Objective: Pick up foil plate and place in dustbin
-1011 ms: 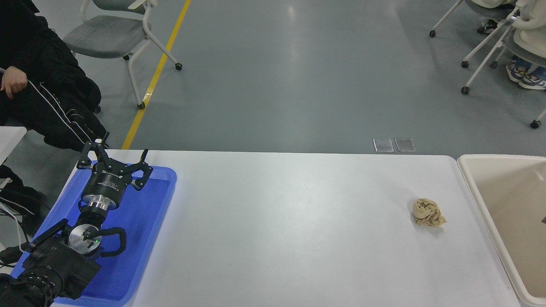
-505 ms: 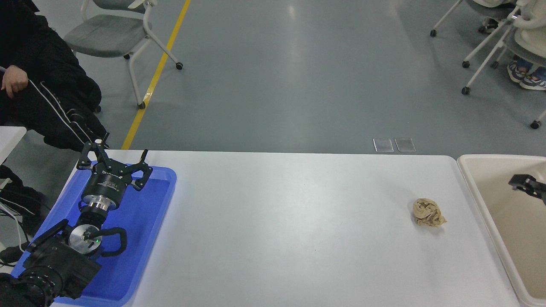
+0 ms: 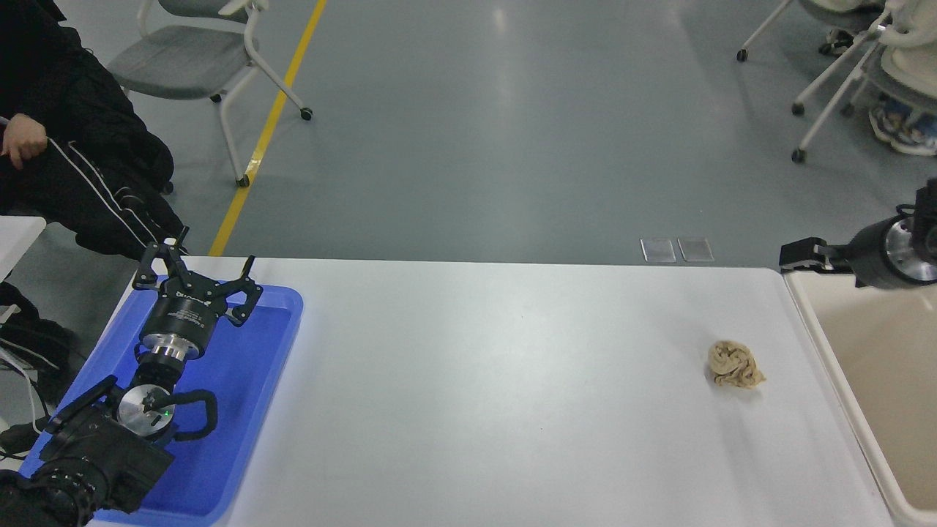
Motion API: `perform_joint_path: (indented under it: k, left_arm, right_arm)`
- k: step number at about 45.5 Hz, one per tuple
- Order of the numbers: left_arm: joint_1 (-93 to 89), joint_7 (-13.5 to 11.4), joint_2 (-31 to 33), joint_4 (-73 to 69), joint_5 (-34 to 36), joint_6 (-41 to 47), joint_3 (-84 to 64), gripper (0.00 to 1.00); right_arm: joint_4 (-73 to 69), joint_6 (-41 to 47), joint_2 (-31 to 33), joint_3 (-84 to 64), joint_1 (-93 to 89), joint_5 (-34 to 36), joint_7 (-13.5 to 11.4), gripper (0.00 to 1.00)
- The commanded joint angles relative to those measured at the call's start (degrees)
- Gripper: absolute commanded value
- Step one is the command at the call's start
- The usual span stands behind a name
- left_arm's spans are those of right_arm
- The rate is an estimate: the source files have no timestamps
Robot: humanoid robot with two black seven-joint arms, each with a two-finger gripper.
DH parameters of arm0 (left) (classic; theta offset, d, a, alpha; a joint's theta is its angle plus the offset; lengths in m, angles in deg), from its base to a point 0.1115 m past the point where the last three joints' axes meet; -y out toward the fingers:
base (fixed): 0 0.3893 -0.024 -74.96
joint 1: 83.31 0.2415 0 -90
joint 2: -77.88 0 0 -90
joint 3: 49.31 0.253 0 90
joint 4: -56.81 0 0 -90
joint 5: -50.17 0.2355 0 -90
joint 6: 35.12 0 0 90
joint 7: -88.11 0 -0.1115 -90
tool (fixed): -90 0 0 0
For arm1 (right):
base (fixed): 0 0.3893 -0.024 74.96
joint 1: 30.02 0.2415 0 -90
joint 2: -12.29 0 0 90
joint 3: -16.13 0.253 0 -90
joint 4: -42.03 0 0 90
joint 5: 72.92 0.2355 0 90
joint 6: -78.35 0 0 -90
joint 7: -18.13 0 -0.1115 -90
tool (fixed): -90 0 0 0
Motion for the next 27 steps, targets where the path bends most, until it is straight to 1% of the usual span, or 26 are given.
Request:
perform_joint_path:
  k: [1,11,20,27]
  left_arm:
    - [0.08,0.0,0.0,-0.02,-0.04,0.0,0.0,1.0]
    - [0.08,0.0,0.0,-0.02,-0.04,0.0,0.0,1.0]
    - [0.08,0.0,0.08,-0.02,-0.04,0.0,0.0,1.0]
    - [0.08,0.0,0.0,-0.02,-0.04,0.0,0.0,1.0]
  right_arm:
    - [-14.68,8.87,-0.85,-2.52,19.79,-1.22,-0.02,1.0]
    - [-15.74,22.93,-1.73,-1.9,31.75,-0.87,-0.02,1.0]
    - [-16.09,23.21,-1.73,-1.02,38.7,-0.34,-0.54,1.0]
    - [-16.09,23.21,-1.82,-1.11,39.14,-0.78,-0.72,1.0]
